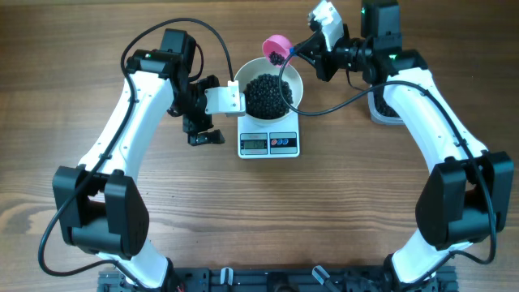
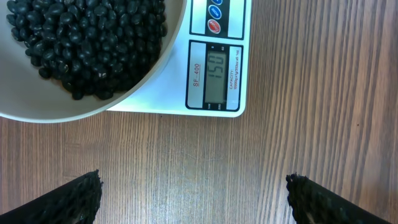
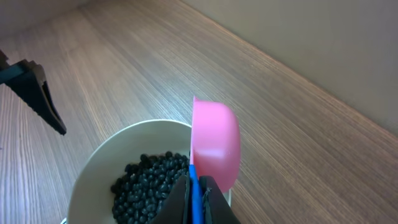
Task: Scoop item into bowl and weigh 150g on scale
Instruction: 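Hold the pink scoop still over the white bowl with the right gripper, then carry the pink scoop to the plastic tub and set it down, right gripper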
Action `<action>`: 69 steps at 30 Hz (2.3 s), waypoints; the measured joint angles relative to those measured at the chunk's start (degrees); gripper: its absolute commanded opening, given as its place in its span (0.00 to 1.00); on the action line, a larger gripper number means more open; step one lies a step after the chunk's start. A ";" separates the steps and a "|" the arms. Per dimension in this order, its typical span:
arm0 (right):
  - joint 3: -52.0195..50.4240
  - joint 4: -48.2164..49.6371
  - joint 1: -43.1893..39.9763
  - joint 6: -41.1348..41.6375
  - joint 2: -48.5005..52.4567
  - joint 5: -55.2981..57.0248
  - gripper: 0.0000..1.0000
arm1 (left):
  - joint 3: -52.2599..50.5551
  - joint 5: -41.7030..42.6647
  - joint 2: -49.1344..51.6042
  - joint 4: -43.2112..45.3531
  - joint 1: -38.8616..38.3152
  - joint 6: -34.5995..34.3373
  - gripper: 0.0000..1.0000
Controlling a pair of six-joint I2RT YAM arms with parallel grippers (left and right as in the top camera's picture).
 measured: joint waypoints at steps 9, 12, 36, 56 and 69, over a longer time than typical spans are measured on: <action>0.00 8.79 -1.84 11.54 0.00 -1.53 0.04 | 0.00 0.02 0.00 -0.02 0.02 0.00 1.00; 0.00 10.69 -3.54 16.41 0.00 -4.85 0.04 | 0.00 0.00 0.00 -0.02 0.02 0.00 1.00; 0.04 -17.53 -30.34 40.76 0.00 -20.48 0.04 | -0.04 0.00 0.00 -0.02 0.02 0.02 1.00; 0.22 -38.27 -36.11 37.46 -0.11 5.11 0.04 | -0.07 0.02 0.00 0.00 0.00 0.00 1.00; 0.22 -30.77 -36.11 38.07 -0.11 9.20 0.44 | -0.07 0.00 0.00 0.00 0.02 0.00 1.00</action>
